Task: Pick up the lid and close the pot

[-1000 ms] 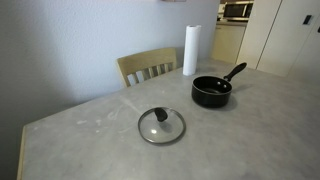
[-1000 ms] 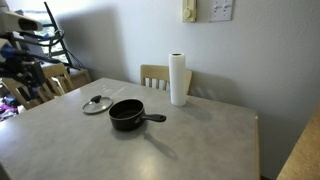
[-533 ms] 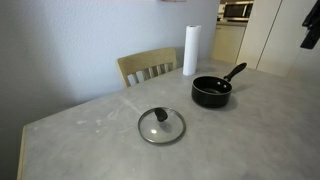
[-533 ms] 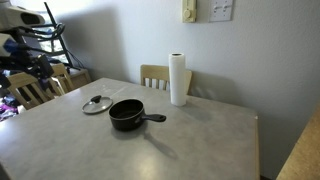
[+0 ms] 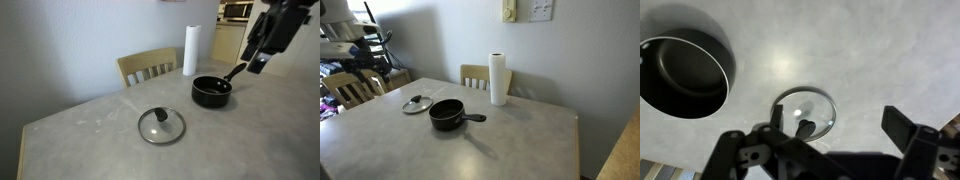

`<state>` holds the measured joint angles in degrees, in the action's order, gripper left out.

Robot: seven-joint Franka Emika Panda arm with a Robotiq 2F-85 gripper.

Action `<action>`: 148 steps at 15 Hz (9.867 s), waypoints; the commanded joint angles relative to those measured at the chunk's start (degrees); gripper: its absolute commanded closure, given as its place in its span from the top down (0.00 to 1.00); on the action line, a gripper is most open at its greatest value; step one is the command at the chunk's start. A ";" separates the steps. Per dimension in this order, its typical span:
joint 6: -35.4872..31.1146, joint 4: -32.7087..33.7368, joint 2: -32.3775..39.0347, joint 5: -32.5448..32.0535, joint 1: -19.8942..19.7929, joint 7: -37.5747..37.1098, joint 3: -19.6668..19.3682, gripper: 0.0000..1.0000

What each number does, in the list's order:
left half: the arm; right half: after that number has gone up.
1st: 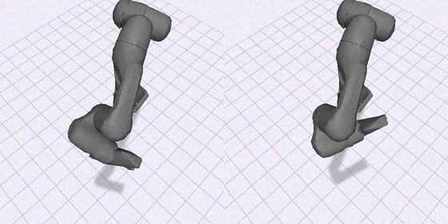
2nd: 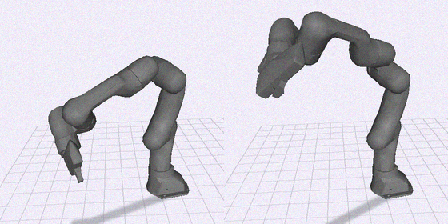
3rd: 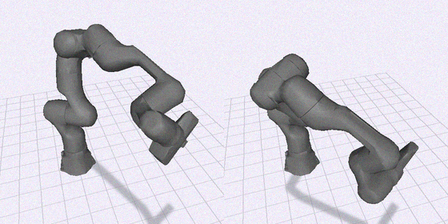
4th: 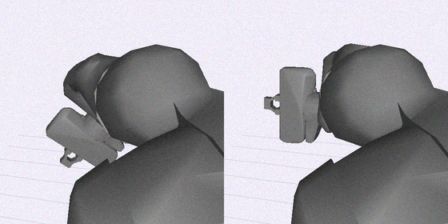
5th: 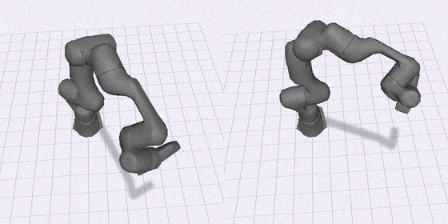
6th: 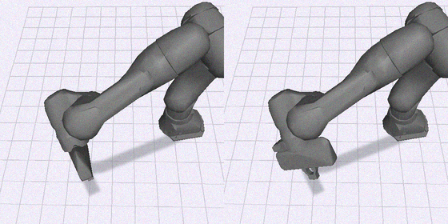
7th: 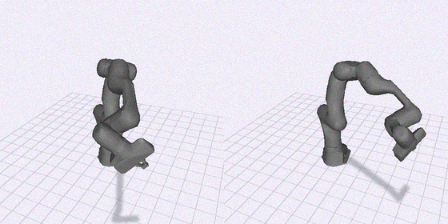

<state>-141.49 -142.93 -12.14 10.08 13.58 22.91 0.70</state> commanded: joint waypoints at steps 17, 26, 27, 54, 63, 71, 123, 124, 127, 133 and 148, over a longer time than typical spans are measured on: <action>-25.75 15.54 25.10 -21.03 2.54 -37.40 -3.69 1.00; -22.65 19.07 27.70 -25.92 4.00 -44.62 -4.69 1.00; -22.70 18.81 27.35 -22.93 2.15 -42.07 -2.07 1.00; 3.43 39.37 43.45 -8.18 0.45 -32.91 7.01 1.00; 3.19 47.36 52.07 -9.37 3.29 -41.02 3.76 1.00; 7.52 51.92 55.69 -13.62 7.46 -52.53 -2.41 1.00; 8.80 33.74 34.80 -18.90 -4.95 -44.58 -4.78 0.14; 8.31 33.02 34.28 -19.11 -5.20 -44.99 -5.13 0.14; 6.68 31.05 33.33 -19.55 -5.77 -45.94 -5.99 0.14; 3.31 27.13 32.18 -20.06 -6.07 -48.44 -7.48 0.14; -2.14 24.22 30.52 -19.55 -6.84 -50.23 -9.63 0.14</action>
<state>-142.16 -116.83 20.56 -9.08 7.72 -27.07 -9.39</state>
